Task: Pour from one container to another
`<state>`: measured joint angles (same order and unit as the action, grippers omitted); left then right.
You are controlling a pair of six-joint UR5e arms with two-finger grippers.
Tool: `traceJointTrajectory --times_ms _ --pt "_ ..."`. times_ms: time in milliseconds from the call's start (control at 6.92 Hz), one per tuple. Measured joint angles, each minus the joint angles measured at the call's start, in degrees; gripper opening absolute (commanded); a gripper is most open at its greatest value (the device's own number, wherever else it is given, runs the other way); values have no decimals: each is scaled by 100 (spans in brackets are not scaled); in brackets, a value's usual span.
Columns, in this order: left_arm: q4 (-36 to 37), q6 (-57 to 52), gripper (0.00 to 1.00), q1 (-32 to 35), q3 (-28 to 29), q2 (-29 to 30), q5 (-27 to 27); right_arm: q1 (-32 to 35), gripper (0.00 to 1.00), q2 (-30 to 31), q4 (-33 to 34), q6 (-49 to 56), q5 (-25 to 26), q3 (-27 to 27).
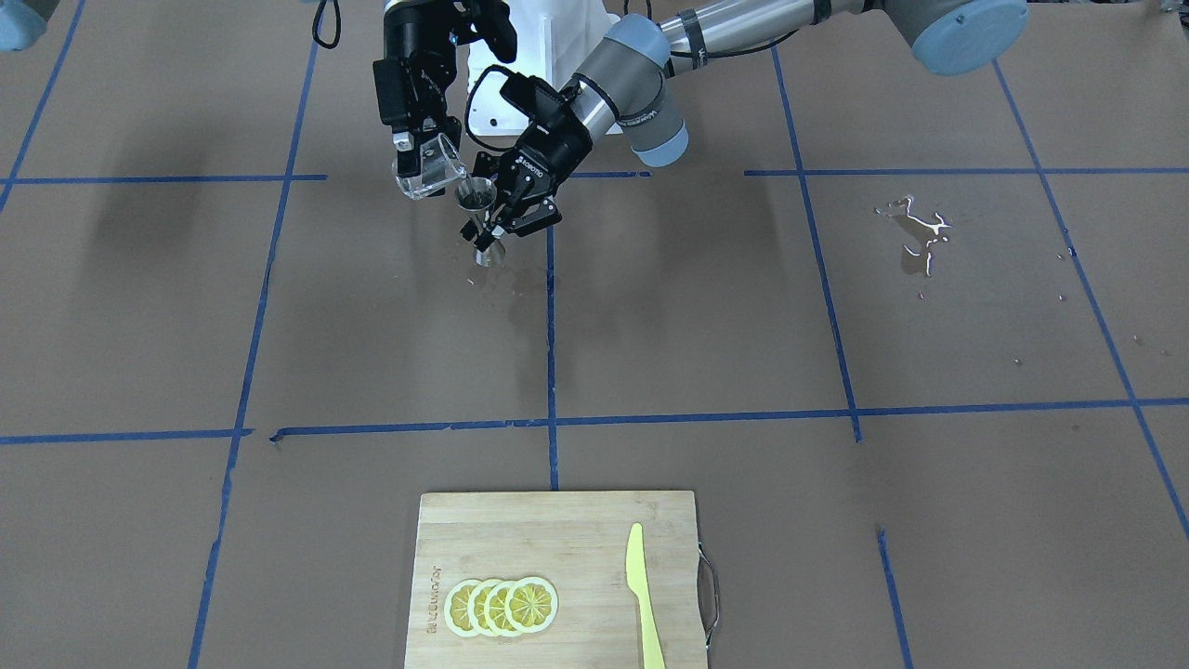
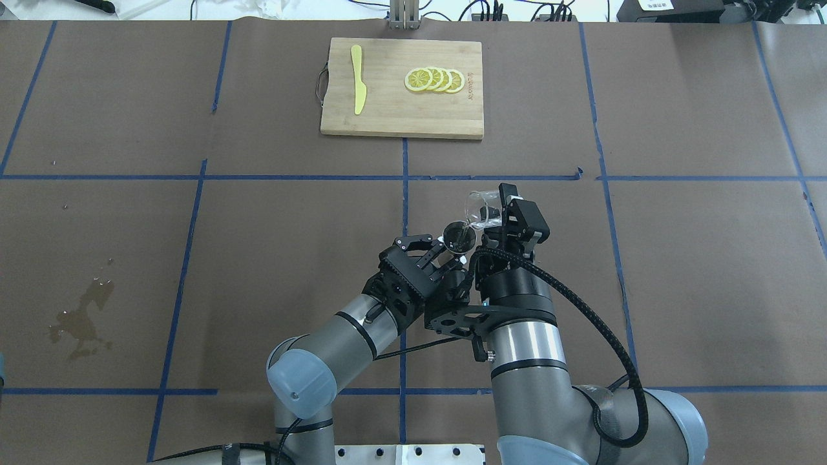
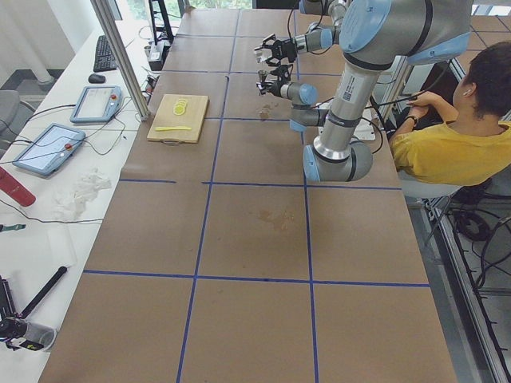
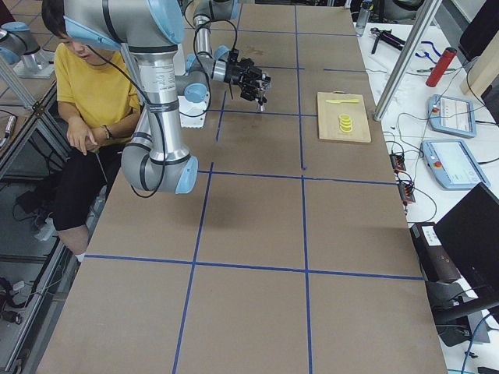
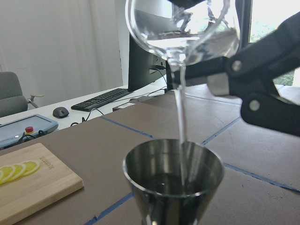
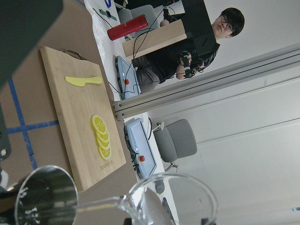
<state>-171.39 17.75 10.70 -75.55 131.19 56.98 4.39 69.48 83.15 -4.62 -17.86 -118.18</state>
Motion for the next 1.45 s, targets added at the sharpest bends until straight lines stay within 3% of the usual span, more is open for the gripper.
traceJointTrajectory --times_ms 723,1445 --pt "-8 0 0 2 0 -4 -3 0 0 -31 -102 15 -6 -10" --pt "-15 0 0 6 -29 -16 -11 -7 0 -43 -176 -1882 -70 29"
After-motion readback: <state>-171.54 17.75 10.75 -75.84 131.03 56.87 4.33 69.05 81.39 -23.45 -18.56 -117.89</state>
